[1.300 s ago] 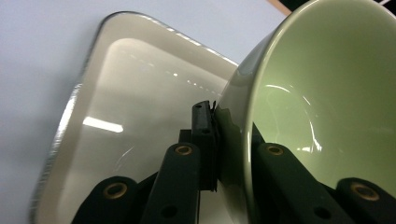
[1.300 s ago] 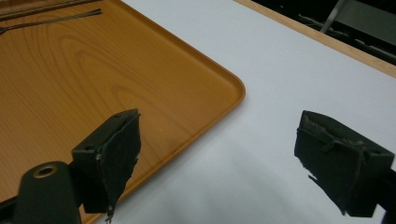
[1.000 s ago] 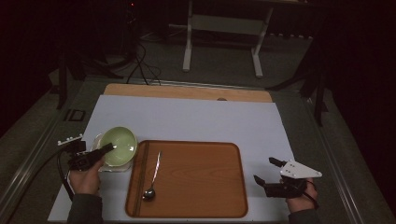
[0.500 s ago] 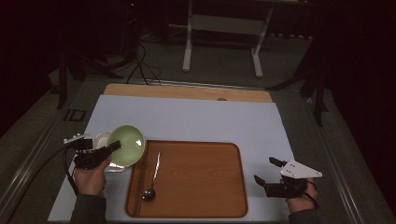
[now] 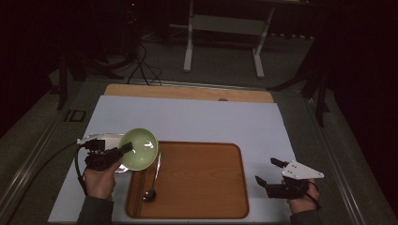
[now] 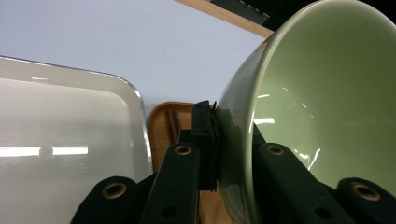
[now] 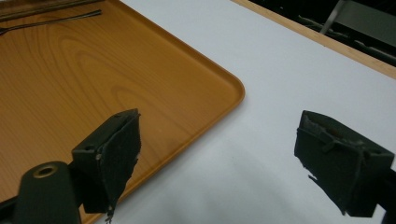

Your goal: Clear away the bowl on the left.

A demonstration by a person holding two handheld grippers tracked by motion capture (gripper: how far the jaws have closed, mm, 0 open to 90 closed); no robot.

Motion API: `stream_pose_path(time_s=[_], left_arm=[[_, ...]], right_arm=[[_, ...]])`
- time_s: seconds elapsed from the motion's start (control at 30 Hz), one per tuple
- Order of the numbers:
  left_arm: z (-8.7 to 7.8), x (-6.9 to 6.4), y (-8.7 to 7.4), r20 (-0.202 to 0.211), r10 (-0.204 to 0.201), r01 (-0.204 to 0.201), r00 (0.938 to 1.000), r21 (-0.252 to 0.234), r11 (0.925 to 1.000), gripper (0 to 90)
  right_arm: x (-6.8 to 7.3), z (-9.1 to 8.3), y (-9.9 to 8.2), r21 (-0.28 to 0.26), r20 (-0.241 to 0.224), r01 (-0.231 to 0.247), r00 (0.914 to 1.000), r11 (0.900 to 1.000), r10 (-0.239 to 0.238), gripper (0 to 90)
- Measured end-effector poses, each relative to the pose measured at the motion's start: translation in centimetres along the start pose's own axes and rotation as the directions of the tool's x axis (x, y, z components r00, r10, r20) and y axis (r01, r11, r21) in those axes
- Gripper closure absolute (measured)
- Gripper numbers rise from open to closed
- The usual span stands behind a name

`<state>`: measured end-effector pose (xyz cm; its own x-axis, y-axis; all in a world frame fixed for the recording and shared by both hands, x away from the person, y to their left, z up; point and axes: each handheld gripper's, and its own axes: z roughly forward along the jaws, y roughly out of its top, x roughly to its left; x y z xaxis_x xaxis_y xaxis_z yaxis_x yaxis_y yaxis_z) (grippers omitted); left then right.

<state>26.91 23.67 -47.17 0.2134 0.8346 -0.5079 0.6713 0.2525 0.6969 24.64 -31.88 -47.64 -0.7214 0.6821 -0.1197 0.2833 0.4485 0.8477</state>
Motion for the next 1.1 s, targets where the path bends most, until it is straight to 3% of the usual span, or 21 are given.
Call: stream_pose_path(time_s=[0.63, 1.1], left_arm=[[1.8, -2.9, -1.2, 0.052, 0.056, -0.059, 0.9971, 0.059, 0.9965, 84.3], [2.8, -4.0, -2.0, 0.07, 0.074, -0.081, 0.9948, 0.1, 0.9917, 84.3]], right_arm=[[0.0, 0.0, 0.0, 0.001, 0.001, 0.002, 1.0, 1.0, -0.002, 14.4], [0.0, -0.1, 0.0, 0.002, 0.003, 0.003, 1.0, 1.0, -0.003, 14.4]])
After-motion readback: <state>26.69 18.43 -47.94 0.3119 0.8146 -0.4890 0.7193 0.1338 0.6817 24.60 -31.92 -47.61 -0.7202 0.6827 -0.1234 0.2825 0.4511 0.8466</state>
